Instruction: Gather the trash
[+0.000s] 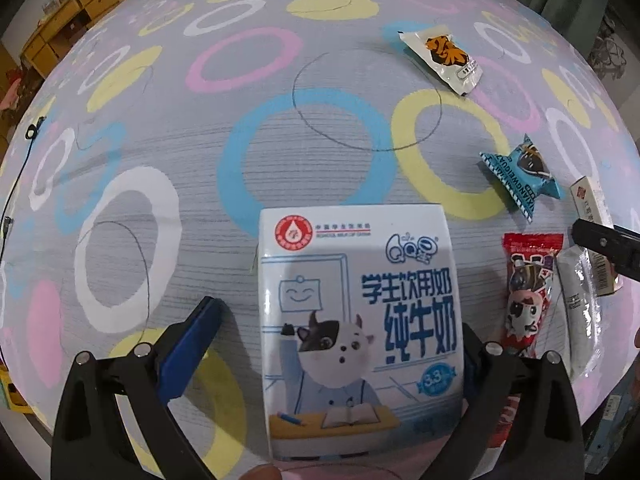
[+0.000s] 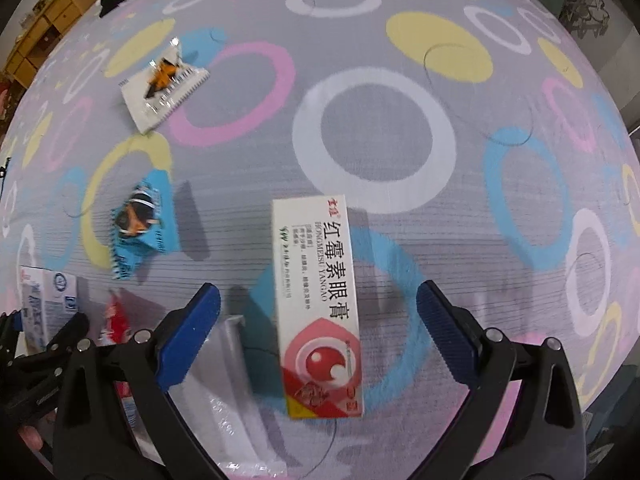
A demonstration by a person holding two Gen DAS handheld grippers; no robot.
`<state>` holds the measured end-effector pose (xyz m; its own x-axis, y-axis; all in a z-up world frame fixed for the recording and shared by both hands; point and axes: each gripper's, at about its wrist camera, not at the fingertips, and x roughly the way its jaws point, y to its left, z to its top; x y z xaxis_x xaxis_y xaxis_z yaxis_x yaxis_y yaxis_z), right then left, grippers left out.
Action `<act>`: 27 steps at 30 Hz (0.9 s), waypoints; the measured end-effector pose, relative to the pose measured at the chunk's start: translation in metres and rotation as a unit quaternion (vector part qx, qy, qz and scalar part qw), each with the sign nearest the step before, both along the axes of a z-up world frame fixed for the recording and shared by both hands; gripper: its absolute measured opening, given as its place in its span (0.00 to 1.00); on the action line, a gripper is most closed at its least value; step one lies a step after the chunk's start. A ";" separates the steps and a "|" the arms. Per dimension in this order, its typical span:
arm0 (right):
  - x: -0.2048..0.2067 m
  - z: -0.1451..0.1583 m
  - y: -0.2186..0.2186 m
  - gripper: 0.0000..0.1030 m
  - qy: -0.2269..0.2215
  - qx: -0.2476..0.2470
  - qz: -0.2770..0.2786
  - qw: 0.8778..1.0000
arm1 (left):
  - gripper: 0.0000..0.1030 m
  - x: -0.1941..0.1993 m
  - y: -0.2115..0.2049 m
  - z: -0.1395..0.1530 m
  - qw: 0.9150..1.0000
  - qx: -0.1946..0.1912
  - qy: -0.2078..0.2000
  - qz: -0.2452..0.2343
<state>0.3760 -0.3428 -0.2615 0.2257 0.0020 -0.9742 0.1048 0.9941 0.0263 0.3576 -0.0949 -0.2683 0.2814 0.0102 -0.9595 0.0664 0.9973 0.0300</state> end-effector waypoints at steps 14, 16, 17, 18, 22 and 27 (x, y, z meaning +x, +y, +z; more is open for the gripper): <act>0.001 0.005 0.003 0.31 -0.017 -0.026 -0.001 1.000 | 0.62 -0.009 -0.009 0.007 1.000 -0.017 -0.006 0.001; 0.001 0.006 0.003 0.31 -0.018 -0.025 -0.003 1.000 | 0.61 -0.011 -0.009 0.008 1.000 -0.020 -0.007 -0.002; 0.001 0.008 0.003 0.31 -0.018 -0.023 -0.004 1.000 | 0.61 -0.012 -0.008 0.009 1.000 -0.023 -0.006 -0.004; 0.000 0.009 0.003 0.31 -0.019 -0.023 -0.004 1.000 | 0.61 -0.013 -0.006 0.010 1.000 -0.026 -0.005 -0.006; -0.004 0.015 0.003 0.31 -0.030 -0.020 -0.007 0.999 | 0.61 -0.014 0.000 0.014 0.999 -0.040 -0.006 -0.001; -0.015 0.031 0.004 0.31 -0.044 -0.025 -0.006 0.999 | 0.61 -0.020 0.003 0.027 0.999 -0.051 -0.012 -0.004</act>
<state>0.3614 -0.3388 -0.2300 0.3104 -0.0485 -0.9494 0.1160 0.9932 -0.0129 0.3376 -0.0918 -0.2416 0.3049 -0.0898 -0.9482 0.0744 0.9947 -0.0703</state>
